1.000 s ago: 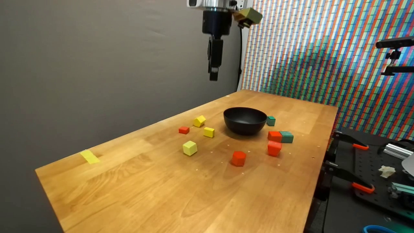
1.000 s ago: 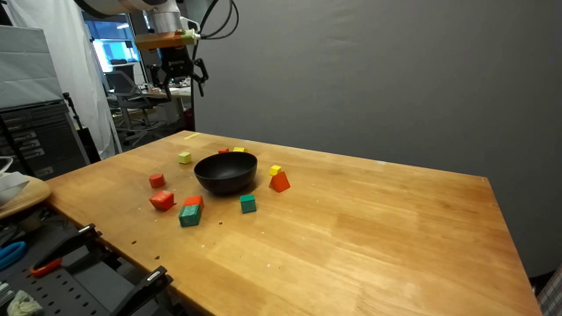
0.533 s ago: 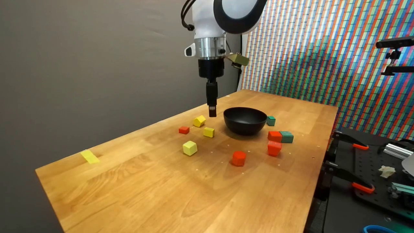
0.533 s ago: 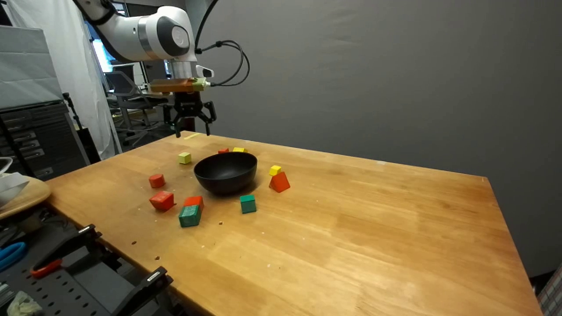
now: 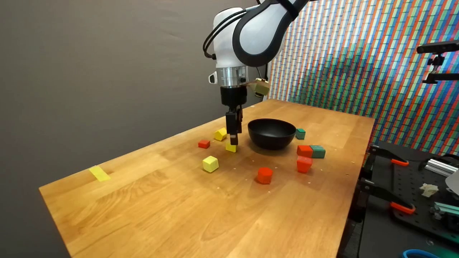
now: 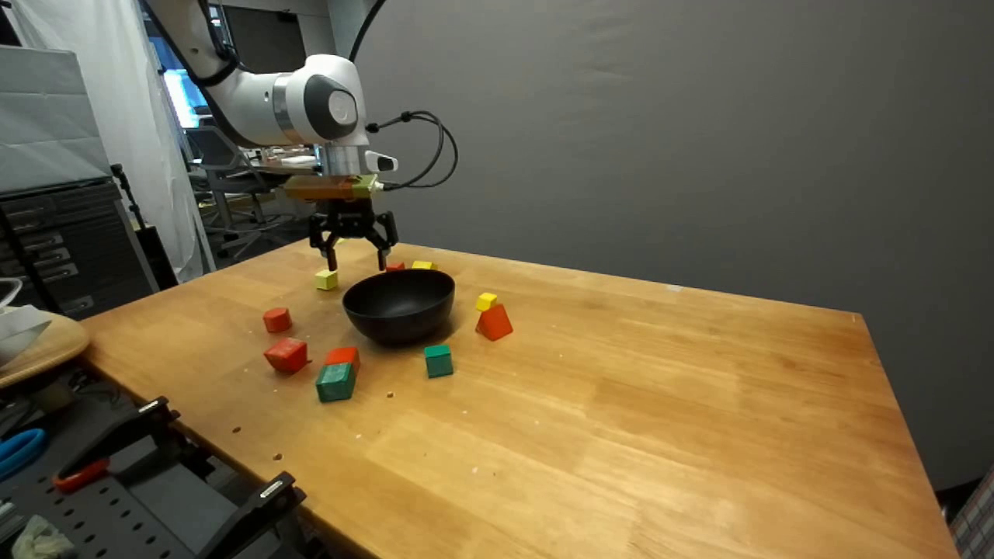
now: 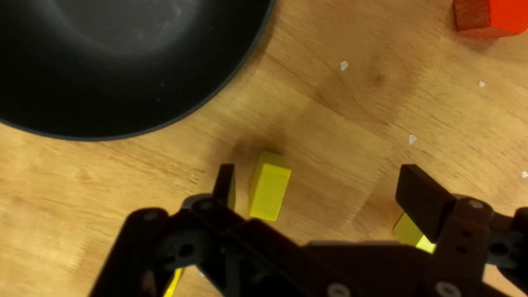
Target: Put all the blocks in the bowl one at a time except the right yellow block
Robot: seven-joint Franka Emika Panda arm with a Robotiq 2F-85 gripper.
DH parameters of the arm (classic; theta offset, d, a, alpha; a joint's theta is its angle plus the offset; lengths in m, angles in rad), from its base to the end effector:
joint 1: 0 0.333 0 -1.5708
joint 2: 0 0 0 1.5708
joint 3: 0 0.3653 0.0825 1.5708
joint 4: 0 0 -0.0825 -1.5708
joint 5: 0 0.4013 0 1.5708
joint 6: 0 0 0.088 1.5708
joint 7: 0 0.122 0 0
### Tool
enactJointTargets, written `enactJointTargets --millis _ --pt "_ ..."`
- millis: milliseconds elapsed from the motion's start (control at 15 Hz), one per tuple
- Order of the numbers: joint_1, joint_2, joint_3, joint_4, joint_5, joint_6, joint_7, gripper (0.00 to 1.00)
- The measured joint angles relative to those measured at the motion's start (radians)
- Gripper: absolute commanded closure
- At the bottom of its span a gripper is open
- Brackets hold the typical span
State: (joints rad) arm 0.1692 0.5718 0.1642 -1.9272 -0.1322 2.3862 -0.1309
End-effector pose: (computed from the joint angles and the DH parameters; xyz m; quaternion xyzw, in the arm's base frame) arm 0.6150 0.2054 0.1970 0.9620 0.2684 -0.0508 0.0030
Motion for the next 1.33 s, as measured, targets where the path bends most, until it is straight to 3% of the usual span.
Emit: enactJointTargets --millis 133,200,333,667,800,1000,1133,1200,1333 --pt "0.003 0.026 -0.004 0.021 0.0 0.0 0.019 0.02" --pt "0.007 0.039 -0.01 0.033 -0.002 0.0 0.029 0.26" --pt "0.017 0.064 -0.03 0.053 -0.005 0.0 0.049 0.3" --pt "0.032 0.108 -0.058 0.095 -0.008 0.0 0.086 0.7" --pt "0.037 0.104 -0.06 0.106 -0.008 0.0 0.108 0.82" --pt "0.046 0.05 -0.06 0.103 -0.011 -0.02 0.124 0.85" --pt "0.048 -0.028 -0.063 0.08 -0.012 -0.042 0.151 0.8" --pt "0.049 -0.075 -0.07 0.059 -0.02 -0.049 0.174 0.56" --pt "0.046 -0.158 -0.084 0.014 -0.022 -0.076 0.203 0.47"
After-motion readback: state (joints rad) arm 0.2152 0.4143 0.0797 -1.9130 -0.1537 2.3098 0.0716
